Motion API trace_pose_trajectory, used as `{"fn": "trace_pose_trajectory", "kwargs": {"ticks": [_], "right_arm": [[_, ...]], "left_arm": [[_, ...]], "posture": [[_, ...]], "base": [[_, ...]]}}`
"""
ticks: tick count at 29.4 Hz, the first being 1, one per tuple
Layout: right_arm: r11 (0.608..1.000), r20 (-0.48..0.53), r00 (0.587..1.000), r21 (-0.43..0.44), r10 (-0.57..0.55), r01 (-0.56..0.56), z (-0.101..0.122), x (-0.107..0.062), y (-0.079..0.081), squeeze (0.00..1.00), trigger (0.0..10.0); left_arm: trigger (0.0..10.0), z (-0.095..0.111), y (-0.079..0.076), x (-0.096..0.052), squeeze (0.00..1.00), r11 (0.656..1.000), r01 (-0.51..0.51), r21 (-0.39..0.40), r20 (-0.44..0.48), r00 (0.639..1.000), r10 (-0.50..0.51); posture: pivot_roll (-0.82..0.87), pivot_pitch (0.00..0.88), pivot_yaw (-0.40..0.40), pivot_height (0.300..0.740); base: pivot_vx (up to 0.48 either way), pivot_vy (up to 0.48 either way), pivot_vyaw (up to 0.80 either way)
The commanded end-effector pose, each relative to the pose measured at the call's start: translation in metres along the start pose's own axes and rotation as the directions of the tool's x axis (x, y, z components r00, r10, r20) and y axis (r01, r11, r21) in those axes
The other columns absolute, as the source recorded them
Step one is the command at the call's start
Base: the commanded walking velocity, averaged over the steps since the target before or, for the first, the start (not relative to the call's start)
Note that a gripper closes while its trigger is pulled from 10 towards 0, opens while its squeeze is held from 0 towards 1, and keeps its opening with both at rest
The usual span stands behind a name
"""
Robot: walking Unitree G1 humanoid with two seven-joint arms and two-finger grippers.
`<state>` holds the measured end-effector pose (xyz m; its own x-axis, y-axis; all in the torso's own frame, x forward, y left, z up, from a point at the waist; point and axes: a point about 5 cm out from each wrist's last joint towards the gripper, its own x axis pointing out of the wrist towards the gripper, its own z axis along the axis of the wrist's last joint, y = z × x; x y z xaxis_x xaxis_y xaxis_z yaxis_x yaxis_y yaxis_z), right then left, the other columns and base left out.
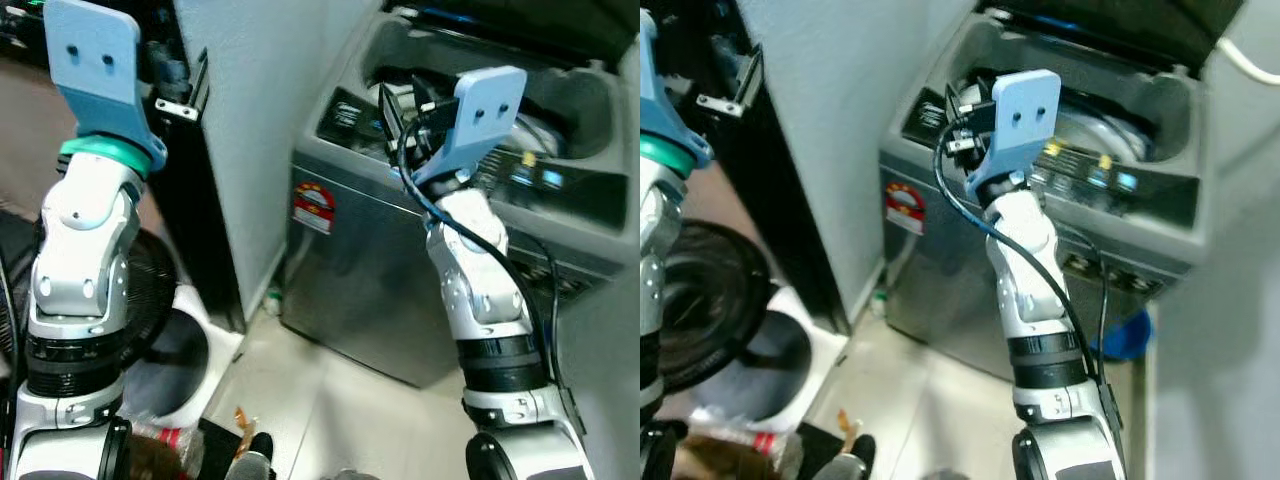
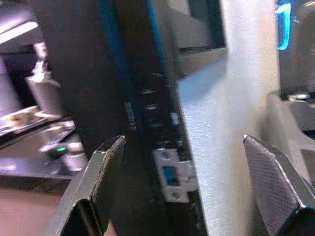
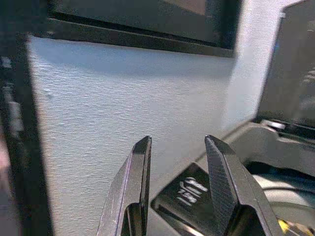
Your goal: Clothes washing
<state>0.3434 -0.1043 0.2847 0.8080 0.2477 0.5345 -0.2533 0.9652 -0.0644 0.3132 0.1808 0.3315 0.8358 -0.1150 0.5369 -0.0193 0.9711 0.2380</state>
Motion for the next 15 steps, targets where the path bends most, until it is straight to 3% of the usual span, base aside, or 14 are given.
{"fn": "trace_pose_trajectory", "kwargs": {"ticks": [1,15], "right_arm": [[1.000,-0.013,1.000,0.015,-0.017,0.017,-0.0027,-0.0014,-0.0013,0.00,10.0],[0.999,-0.028,0.999,0.011,-0.045,0.046,-0.0050,-0.0004,-0.0052,0.00,10.0]], "left_arm": [[10.0,-0.0007,-0.0010,-0.0009,0.00,1.000,0.007,0.010,-0.004,1.000,-0.006],[10.0,-0.0022,-0.0020,-0.0014,0.00,1.000,0.012,0.016,-0.012,1.000,-0.012]], "posture": [[0.08,0.066,-0.012,0.740],[0.08,0.066,-0.011,0.740]], "base": [[0.000,0.000,0.76],[0.000,0.000,0.77]]}}
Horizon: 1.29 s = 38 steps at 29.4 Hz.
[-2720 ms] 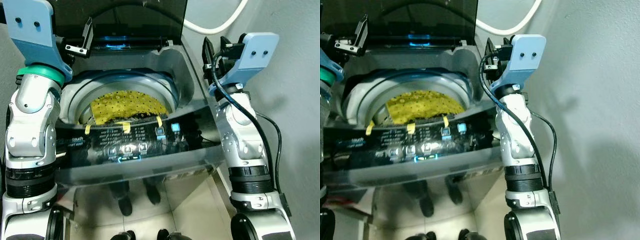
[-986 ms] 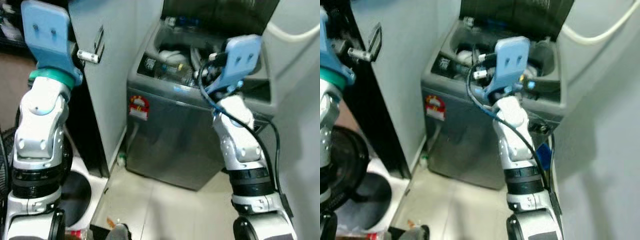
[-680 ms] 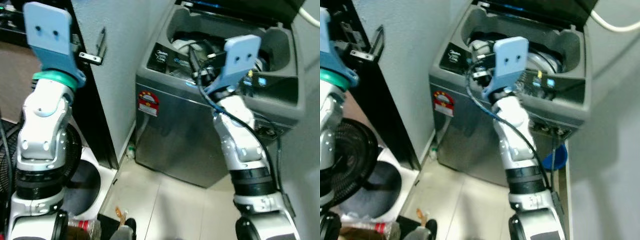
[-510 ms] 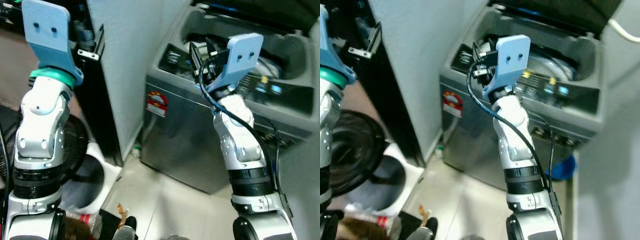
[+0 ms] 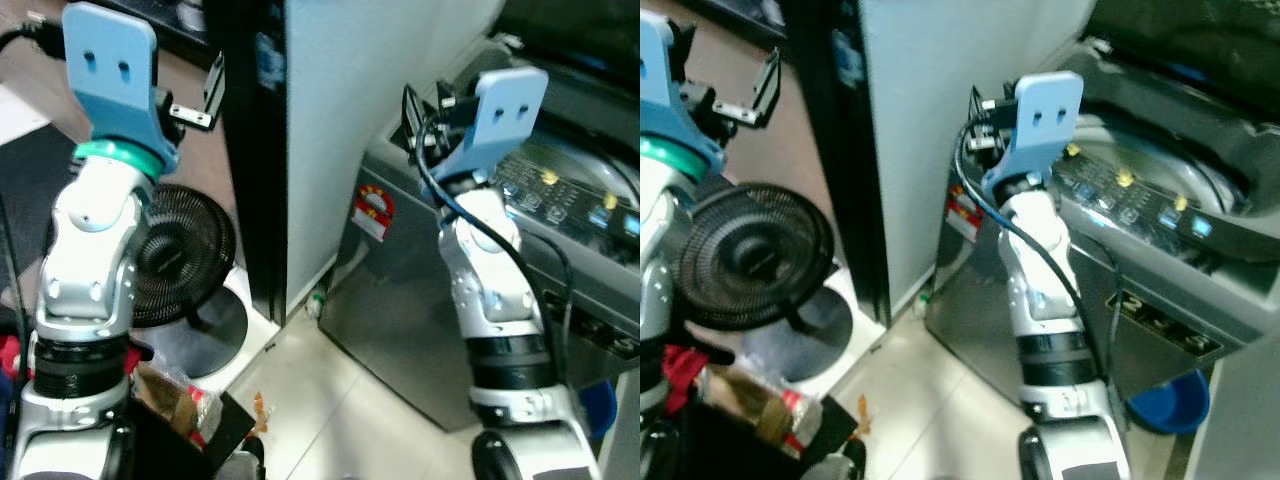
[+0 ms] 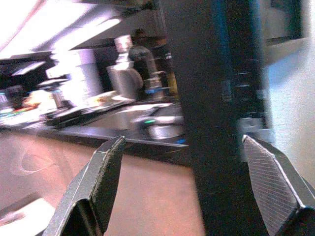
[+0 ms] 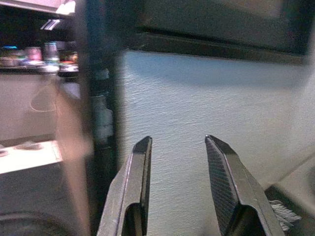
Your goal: Clothes washing
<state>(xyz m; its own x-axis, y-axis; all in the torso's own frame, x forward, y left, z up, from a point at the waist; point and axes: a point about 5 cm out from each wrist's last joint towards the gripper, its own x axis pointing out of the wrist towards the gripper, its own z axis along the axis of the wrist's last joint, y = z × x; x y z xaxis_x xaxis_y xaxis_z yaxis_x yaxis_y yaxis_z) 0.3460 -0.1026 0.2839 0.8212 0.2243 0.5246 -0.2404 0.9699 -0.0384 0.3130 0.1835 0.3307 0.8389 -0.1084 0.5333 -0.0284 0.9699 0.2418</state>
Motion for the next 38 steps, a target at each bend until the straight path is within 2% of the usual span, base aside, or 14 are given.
{"fn": "trace_pose_trajectory", "kwargs": {"ticks": [1,38], "right_arm": [[1.000,-0.014,1.000,-0.003,-0.019,0.019,-0.0027,-0.0025,-0.0063,0.00,10.0],[1.000,-0.003,1.000,0.016,0.010,-0.010,-0.0014,-0.0024,-0.0021,0.00,10.0]], "left_arm": [[10.0,-0.0014,-0.0046,-0.0007,0.00,1.000,0.019,0.008,-0.007,1.000,-0.019],[10.0,-0.0060,-0.0070,-0.0013,0.00,1.000,0.027,0.011,-0.029,0.999,-0.027]], "posture": [[0.08,0.066,-0.011,0.740],[0.08,0.062,-0.012,0.740]], "base": [[0.000,0.000,0.79],[0.000,0.000,0.79]]}}
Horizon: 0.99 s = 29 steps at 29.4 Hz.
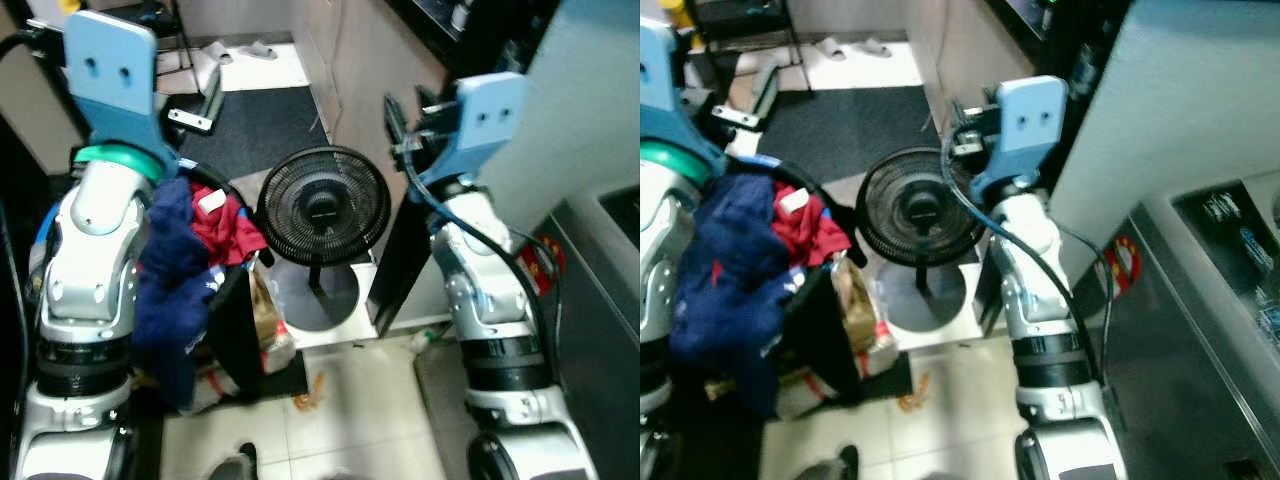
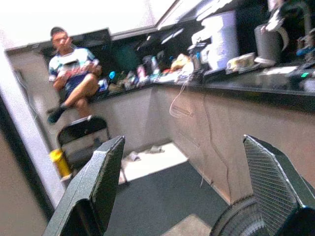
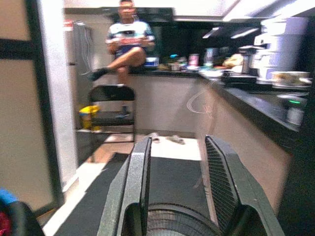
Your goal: Clothes washing
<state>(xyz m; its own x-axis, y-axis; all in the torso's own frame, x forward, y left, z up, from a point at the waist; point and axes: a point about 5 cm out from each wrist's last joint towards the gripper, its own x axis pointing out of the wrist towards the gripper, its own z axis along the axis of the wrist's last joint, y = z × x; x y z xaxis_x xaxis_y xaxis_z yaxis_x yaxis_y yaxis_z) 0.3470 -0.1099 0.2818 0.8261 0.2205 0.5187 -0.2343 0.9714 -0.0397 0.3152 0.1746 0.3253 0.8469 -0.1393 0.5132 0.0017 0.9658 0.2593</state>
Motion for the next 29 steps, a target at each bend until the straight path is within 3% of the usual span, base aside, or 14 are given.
{"fn": "trace_pose_trajectory", "kwargs": {"ticks": [1,14,24,29], "right_arm": [[1.000,0.005,1.000,0.021,0.015,-0.015,0.0001,-0.0005,0.0052,0.00,10.0],[0.999,0.002,1.000,0.048,0.010,-0.010,-0.0009,-0.0012,0.0056,0.00,10.0],[0.998,-0.008,1.000,0.065,0.004,-0.003,-0.0031,-0.0024,0.0078,0.00,10.0],[0.998,-0.005,1.000,0.061,0.002,-0.002,-0.0028,-0.0020,0.0069,0.00,10.0]], "left_arm": [[10.0,-0.0024,0.0030,-0.0012,0.00,1.000,-0.008,0.012,-0.015,1.000,0.008],[10.0,-0.0043,0.0035,-0.0017,0.00,1.000,-0.018,0.006,-0.021,1.000,0.018],[10.0,-0.0074,0.0050,-0.0022,0.00,0.999,-0.043,0.014,-0.032,0.999,0.044],[10.0,-0.0079,0.0055,-0.0021,0.00,0.999,-0.043,0.017,-0.034,0.998,0.044]], "posture": [[0.08,0.062,-0.012,0.740],[0.08,0.064,-0.011,0.740],[0.08,0.067,-0.012,0.740],[0.08,0.068,-0.011,0.740]], "base": [[0.000,0.000,0.78],[0.000,0.000,0.69],[0.464,0.000,0.00],[0.463,0.000,0.56]]}}
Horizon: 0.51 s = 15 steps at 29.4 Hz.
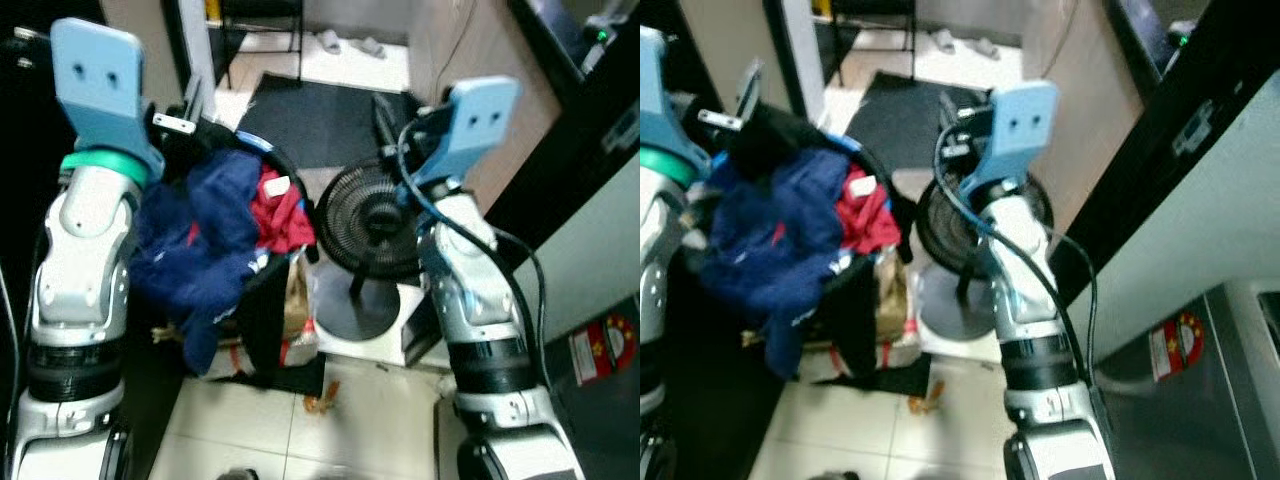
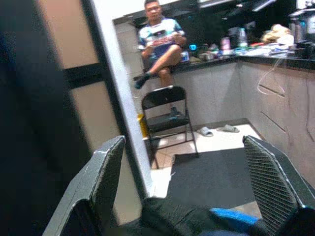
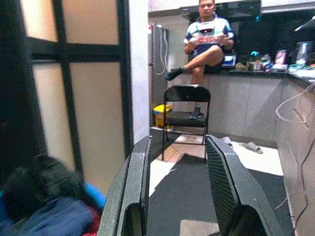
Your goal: Clothes washing
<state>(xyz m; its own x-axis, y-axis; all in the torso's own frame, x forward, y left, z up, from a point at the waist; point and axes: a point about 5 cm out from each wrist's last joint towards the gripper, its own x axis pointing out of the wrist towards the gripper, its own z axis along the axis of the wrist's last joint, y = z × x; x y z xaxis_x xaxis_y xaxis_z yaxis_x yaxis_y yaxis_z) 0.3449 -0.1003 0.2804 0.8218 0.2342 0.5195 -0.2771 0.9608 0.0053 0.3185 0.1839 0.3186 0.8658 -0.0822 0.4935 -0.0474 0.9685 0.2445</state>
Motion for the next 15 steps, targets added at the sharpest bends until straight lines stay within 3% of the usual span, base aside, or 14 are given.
{"fn": "trace_pose_trajectory", "kwargs": {"ticks": [1,5,15], "right_arm": [[1.000,-0.006,1.000,-0.001,-0.013,0.013,-0.0016,-0.0017,-0.0031,0.00,10.0],[1.000,-0.011,1.000,-0.010,-0.019,0.019,-0.0021,-0.0017,-0.0040,0.00,10.0],[1.000,-0.018,0.999,-0.010,-0.030,0.030,-0.0028,-0.0015,-0.0053,0.00,10.0]], "left_arm": [[10.0,0.0014,-0.0018,-0.0004,0.00,1.000,0.006,0.004,0.005,1.000,-0.006],[10.0,0.0011,-0.0018,-0.0004,0.00,1.000,0.005,0.005,0.004,1.000,-0.005],[10.0,0.0005,-0.0019,-0.0003,0.00,1.000,0.004,0.008,0.002,1.000,-0.004]], "posture": [[0.08,0.068,-0.011,0.740],[0.08,0.068,-0.011,0.740],[0.08,0.067,-0.011,0.740]], "base": [[0.465,0.000,0.77],[0.461,0.000,0.78],[0.462,0.000,0.00]]}}
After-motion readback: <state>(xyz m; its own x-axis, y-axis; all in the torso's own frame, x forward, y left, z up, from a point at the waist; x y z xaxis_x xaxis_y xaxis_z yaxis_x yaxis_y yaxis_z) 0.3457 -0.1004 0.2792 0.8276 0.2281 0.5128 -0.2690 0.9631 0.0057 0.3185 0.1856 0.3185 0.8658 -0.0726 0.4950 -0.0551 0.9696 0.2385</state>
